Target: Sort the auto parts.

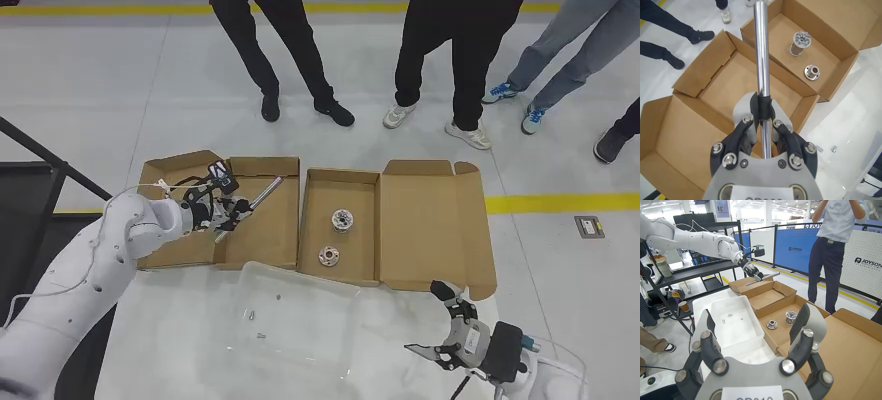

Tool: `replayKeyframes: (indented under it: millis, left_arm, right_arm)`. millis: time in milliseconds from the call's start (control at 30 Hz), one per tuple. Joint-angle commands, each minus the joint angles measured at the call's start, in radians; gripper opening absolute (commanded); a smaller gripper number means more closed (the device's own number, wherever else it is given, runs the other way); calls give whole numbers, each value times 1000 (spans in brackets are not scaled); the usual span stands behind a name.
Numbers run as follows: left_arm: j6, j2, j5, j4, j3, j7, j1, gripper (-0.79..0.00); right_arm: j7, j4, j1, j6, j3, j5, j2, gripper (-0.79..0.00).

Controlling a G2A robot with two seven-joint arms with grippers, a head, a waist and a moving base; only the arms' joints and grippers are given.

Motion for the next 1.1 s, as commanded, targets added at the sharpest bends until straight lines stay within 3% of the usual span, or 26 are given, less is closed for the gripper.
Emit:
replayKeyframes:
  millis: [0, 167, 300, 500, 667, 800, 1067]
  left_arm:
    - [-1, 1, 4, -2, -1, 12, 1, -785]
    - [36, -3, -17, -1, -4, -14, 21, -785]
    - [78, -30, -86, 24, 9, -111, 10, -785]
    - [96, -98, -144, 102, 58, -195, -35, -785]
    - [111, -163, -161, 217, 102, -250, -75, -785]
    - [148, -220, -132, 313, 138, -260, -101, -785]
    - [179, -304, -90, 448, 173, -247, -121, -785]
  right_arm:
    - [0, 0, 0, 0, 0, 0, 0, 0]
    - [0, 0, 0, 0, 0, 0, 0, 0]
    - [0, 0, 0, 0, 0, 0, 0, 0]
    - [0, 0, 0, 0, 0, 0, 0, 0]
    - [0, 0, 0, 0, 0, 0, 0, 0]
    - [0, 0, 0, 0, 0, 0, 0, 0]
    - [0, 0, 0, 0, 0, 0, 0, 0]
